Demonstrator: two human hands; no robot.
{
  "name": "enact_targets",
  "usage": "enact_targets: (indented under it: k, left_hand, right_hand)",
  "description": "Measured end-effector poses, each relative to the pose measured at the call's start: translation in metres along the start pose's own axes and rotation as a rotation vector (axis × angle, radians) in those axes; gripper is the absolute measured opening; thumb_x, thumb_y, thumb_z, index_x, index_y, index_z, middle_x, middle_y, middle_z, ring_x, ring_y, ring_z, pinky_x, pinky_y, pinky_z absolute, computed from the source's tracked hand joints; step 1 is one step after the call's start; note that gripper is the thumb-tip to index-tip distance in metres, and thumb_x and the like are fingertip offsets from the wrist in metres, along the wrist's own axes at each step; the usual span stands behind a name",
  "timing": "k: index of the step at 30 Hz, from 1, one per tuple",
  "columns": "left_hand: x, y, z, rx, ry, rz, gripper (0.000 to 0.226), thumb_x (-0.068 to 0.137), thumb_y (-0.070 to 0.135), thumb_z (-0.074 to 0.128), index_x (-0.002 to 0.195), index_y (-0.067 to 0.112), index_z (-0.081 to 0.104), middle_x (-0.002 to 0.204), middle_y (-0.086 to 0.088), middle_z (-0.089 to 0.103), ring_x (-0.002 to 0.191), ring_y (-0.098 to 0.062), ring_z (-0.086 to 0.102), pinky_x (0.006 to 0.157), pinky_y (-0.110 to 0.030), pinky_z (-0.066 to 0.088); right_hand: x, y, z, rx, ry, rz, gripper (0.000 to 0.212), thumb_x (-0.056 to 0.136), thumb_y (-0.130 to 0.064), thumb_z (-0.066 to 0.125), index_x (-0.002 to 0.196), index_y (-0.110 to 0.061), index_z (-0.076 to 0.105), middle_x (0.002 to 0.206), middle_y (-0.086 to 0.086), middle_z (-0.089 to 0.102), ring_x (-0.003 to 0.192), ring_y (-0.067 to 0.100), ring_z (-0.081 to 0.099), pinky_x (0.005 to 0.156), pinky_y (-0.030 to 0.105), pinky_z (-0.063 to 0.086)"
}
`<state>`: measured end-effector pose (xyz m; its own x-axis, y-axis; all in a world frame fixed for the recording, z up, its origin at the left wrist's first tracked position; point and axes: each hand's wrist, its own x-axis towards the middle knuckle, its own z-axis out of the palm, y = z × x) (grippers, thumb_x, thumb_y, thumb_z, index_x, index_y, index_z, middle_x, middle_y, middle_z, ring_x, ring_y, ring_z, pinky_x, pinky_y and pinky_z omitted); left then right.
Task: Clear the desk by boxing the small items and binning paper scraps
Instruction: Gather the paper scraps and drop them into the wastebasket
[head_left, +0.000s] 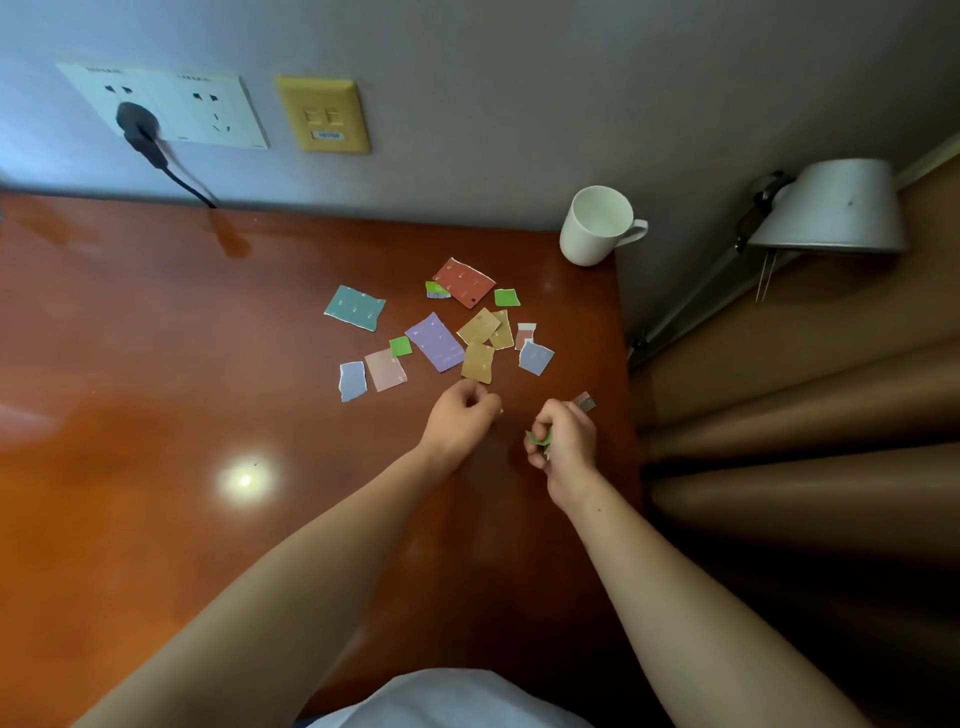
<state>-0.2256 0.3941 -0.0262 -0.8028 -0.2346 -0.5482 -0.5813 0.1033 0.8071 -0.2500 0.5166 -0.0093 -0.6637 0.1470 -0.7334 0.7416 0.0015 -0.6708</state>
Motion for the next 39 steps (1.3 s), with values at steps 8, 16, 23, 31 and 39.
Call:
enact_targets:
  k: [8,16,23,31,39]
  left_hand:
    - [0.008,0.017,0.023,-0.255,-0.095,-0.043,0.027,0.087,-0.004,0.035,0.065,0.009,0.043,0.057,-0.004,0.049,0.046,-0.014,0.037,0.040,-0.017,0.030]
    - [0.026,0.010,0.047,-0.040,-0.114,-0.121,0.018,0.090,0.008,0.030,0.082,0.019,0.043,0.070,-0.002,0.048,0.057,-0.016,0.039,0.050,-0.027,0.032]
    - [0.025,0.013,0.050,0.155,-0.131,-0.017,0.026,0.098,0.025,0.031,0.108,0.017,0.053,0.089,0.006,0.054,0.083,-0.014,0.051,0.071,-0.029,0.039]
    - [0.032,0.012,0.048,-0.080,-0.089,-0.103,0.024,0.095,0.019,0.037,0.085,0.020,0.058,0.069,0.002,0.049,0.061,-0.018,0.044,0.056,-0.029,0.035]
    - [0.016,0.010,0.019,-0.315,-0.006,-0.215,0.020,0.095,0.015,0.040,0.083,0.012,0.056,0.068,-0.004,0.049,0.051,-0.016,0.040,0.047,-0.025,0.030]
  right_hand:
    - [0.018,-0.012,-0.037,-0.036,0.120,-0.094,0.014,0.091,-0.009,0.055,0.104,-0.007,0.061,0.077,0.009,0.064,0.047,0.010,0.055,0.040,0.020,0.039]
    - [0.051,-0.005,-0.049,-0.610,0.146,-0.246,0.040,0.079,-0.026,0.076,0.108,-0.021,0.049,0.112,0.005,0.061,0.091,0.026,0.065,0.070,0.036,0.059]
    - [0.059,-0.006,-0.038,-0.755,0.171,-0.287,0.033,0.076,-0.026,0.078,0.093,-0.019,0.052,0.093,-0.002,0.060,0.089,0.022,0.064,0.074,0.037,0.057]
    - [0.054,-0.013,-0.034,-0.526,0.001,-0.212,0.011,0.087,-0.021,0.064,0.078,-0.015,0.065,0.064,0.004,0.060,0.050,0.016,0.053,0.044,0.025,0.040]
    - [0.019,-0.020,-0.022,-0.101,-0.245,-0.019,0.011,0.081,-0.001,0.057,0.079,-0.011,0.054,0.070,0.005,0.055,0.051,0.013,0.047,0.041,0.022,0.028]
